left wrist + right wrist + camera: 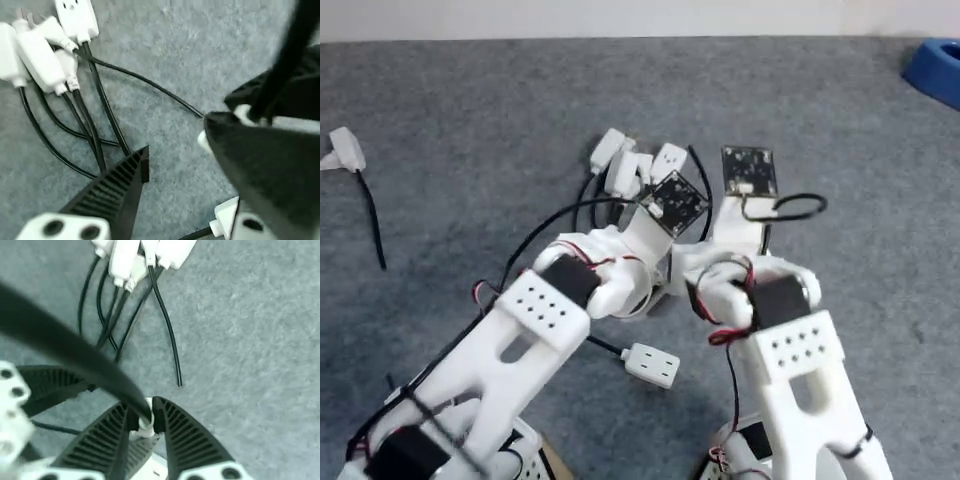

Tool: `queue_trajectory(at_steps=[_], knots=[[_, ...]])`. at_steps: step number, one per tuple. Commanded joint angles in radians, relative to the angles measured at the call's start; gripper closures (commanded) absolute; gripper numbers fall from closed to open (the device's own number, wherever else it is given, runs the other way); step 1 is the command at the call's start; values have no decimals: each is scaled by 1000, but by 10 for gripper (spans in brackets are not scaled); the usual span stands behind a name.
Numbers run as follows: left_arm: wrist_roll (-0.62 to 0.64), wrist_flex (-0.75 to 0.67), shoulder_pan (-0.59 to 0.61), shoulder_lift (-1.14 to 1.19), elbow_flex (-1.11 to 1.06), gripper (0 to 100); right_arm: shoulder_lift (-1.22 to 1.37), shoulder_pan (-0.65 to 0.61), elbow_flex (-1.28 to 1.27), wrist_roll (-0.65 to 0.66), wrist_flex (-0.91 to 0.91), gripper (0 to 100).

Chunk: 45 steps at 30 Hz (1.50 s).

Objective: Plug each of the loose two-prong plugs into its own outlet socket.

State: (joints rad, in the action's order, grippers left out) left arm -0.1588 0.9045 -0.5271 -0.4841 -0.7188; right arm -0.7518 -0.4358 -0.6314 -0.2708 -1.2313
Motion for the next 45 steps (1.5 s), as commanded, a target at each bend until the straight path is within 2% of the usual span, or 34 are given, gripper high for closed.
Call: queue_trajectory(at_steps=[1, 7, 17, 20, 22, 26, 30, 34, 41, 45], knots=[[-11, -29, 50, 61, 58, 722, 62, -15, 111, 31, -84, 992], [-11, -29, 84, 73, 76, 817, 30, -19, 119, 44, -96, 992], [-12, -29, 104, 71, 77, 818, 33, -24, 113, 71, -101, 992], [-51, -29, 156, 74, 94, 818, 33, -22, 51, 114, -94, 992], [-32, -29, 231, 73, 111, 819, 33, -19, 24, 138, -104, 992], [86, -38, 403, 81, 148, 819, 33, -12, 36, 203, -165, 992], [196, -120, 522, 82, 120, 819, 35, -13, 45, 270, -219, 992], [196, -183, 567, 82, 99, 819, 21, -47, 16, 365, -272, 992], [201, -198, 587, 84, 97, 819, 21, -163, 1, 334, -245, 992], [201, -198, 582, 120, 107, 819, 21, -173, -4, 345, -242, 992]])
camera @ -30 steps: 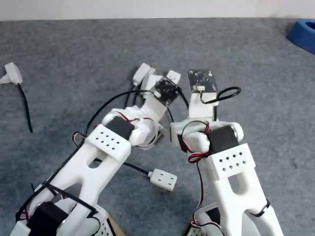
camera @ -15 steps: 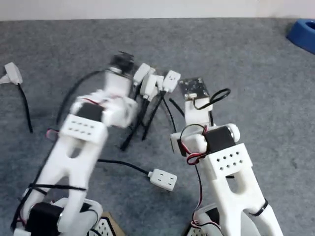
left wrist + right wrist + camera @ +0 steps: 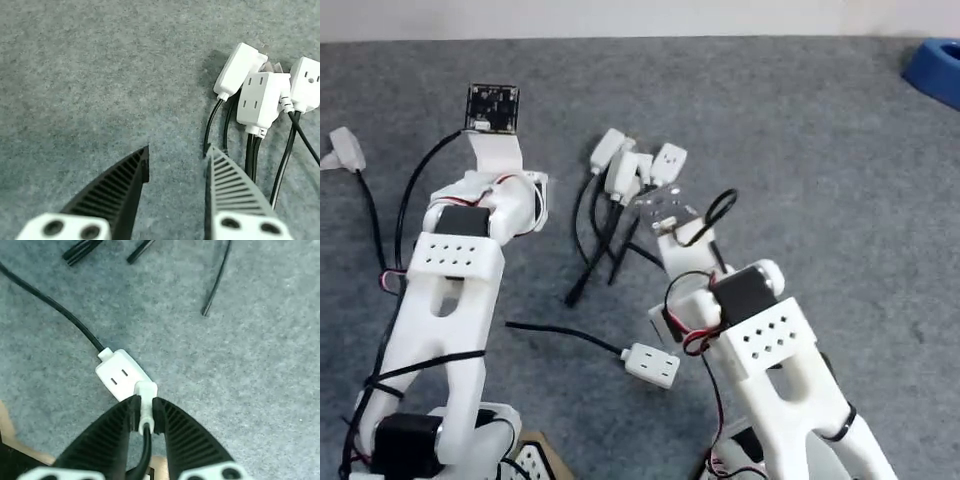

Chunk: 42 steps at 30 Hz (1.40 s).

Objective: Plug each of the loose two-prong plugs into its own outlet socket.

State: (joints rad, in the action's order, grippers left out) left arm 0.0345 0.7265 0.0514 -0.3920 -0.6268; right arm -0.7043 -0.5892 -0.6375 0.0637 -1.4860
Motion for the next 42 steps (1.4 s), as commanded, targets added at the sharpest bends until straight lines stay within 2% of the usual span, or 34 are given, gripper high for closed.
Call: queue_trajectory(at_steps=[1, 3, 6, 9, 11, 15, 18, 23, 28, 31, 36, 42], knots=[[3, -14, 1, 47, 30, 819, -27, -19, 1, 23, 18, 992], [-40, 21, -38, 73, 67, 819, -33, -19, -31, 52, 44, 992], [-264, 264, -166, 87, 134, 818, -104, 38, -116, 46, 137, 992], [-539, 560, -285, 93, 196, 818, -166, 262, -214, 8, 254, 992], [-669, 695, -300, 93, 228, 817, -168, 421, -294, 2, 334, 992], [-865, 816, -305, 94, 246, 817, -156, 522, -433, 32, 414, 992], [-933, 821, -343, 94, 191, 817, -160, 568, -460, 41, 426, 992], [-953, 807, -518, 93, 67, 817, -160, 581, -401, -9, 404, 992], [-948, 717, -659, 93, 2, 817, -160, 579, -254, -31, 349, 992], [-896, 618, -740, 93, -45, 817, -160, 578, -163, -41, 300, 992], [-887, 523, -811, 94, -64, 817, -160, 521, -96, -43, 231, 992], [-884, 500, -851, 94, -73, 817, -160, 493, -97, -68, 229, 992]])
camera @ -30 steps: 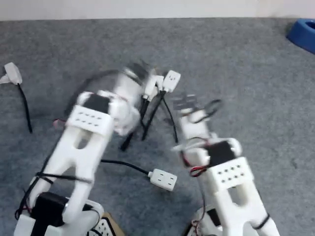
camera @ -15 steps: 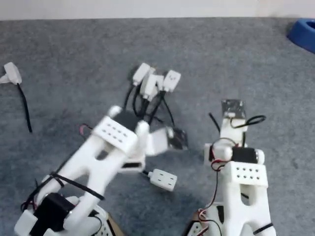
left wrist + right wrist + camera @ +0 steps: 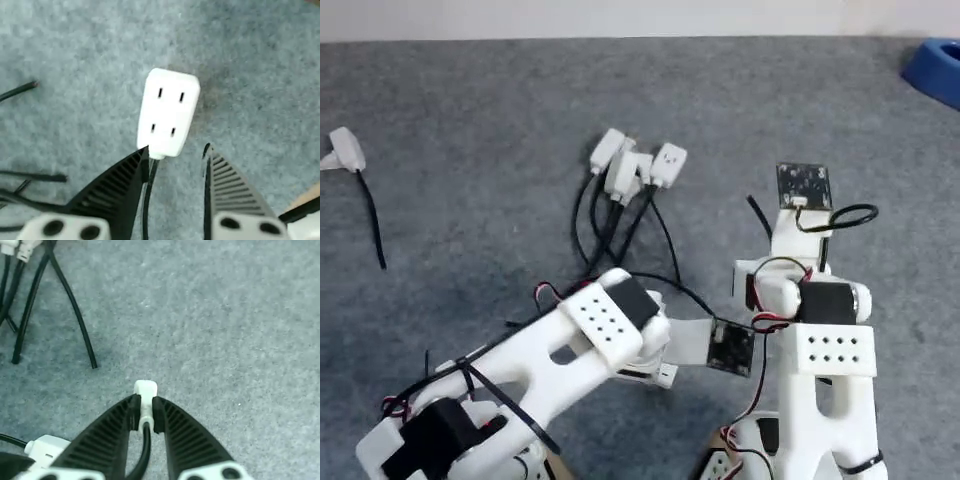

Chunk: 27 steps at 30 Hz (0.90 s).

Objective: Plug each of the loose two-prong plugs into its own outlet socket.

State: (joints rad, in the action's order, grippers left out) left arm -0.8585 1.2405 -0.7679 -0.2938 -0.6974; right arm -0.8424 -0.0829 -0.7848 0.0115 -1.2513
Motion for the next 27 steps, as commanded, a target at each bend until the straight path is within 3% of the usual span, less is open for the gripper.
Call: queue_trajectory(at_steps=[1, 7, 18, 27], knots=[[20, -15, -39, -4, -12, 817, -22, -12, 48, -15, -5, 992], [51, -29, -101, -4, -58, 817, -22, 31, 48, -11, -1, 992], [46, -255, -56, 213, -42, 818, -22, 77, 33, -9, -2, 992], [48, -164, -47, 305, 93, 819, -22, 74, 18, -8, 2, 992]])
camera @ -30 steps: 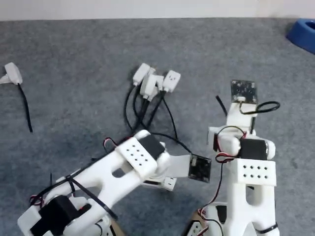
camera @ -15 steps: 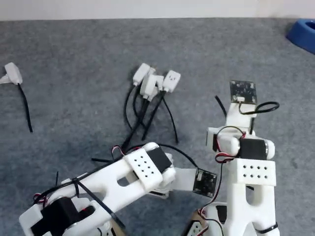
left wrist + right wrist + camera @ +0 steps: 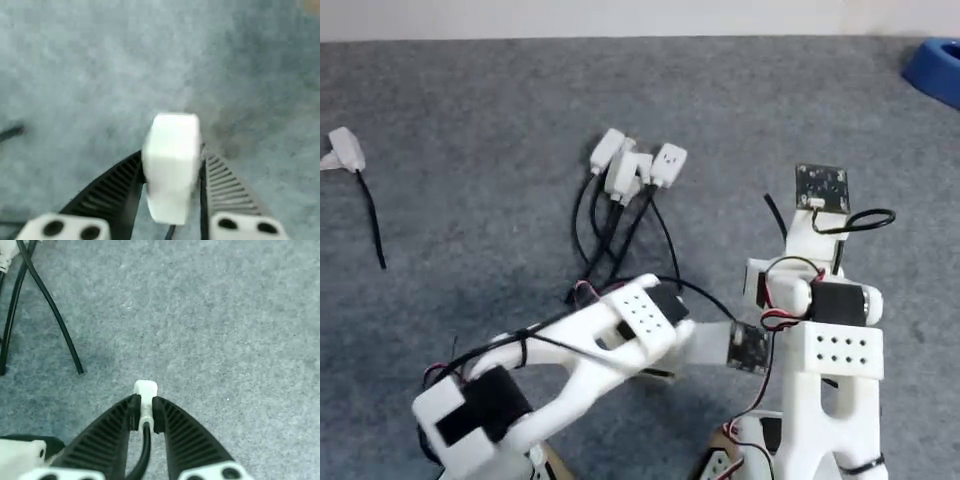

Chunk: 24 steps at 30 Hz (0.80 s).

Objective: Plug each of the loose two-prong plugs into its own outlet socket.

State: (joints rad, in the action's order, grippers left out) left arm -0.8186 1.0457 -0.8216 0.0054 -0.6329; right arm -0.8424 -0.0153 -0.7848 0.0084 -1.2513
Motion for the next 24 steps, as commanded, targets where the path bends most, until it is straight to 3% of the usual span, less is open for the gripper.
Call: queue_trajectory(at_steps=[1, 8, 16, 24], knots=[[6, 34, 7, 5, 27, 819, -22, 7, 16, -5, 2, 992], [11, 32, 24, -2, 36, 822, -22, 7, 16, -5, 2, 992], [9, 29, 312, 5, 298, 822, -22, 7, 16, -5, -1, 992], [12, -38, 360, 24, 374, 822, -22, 7, 16, -5, -1, 992]])
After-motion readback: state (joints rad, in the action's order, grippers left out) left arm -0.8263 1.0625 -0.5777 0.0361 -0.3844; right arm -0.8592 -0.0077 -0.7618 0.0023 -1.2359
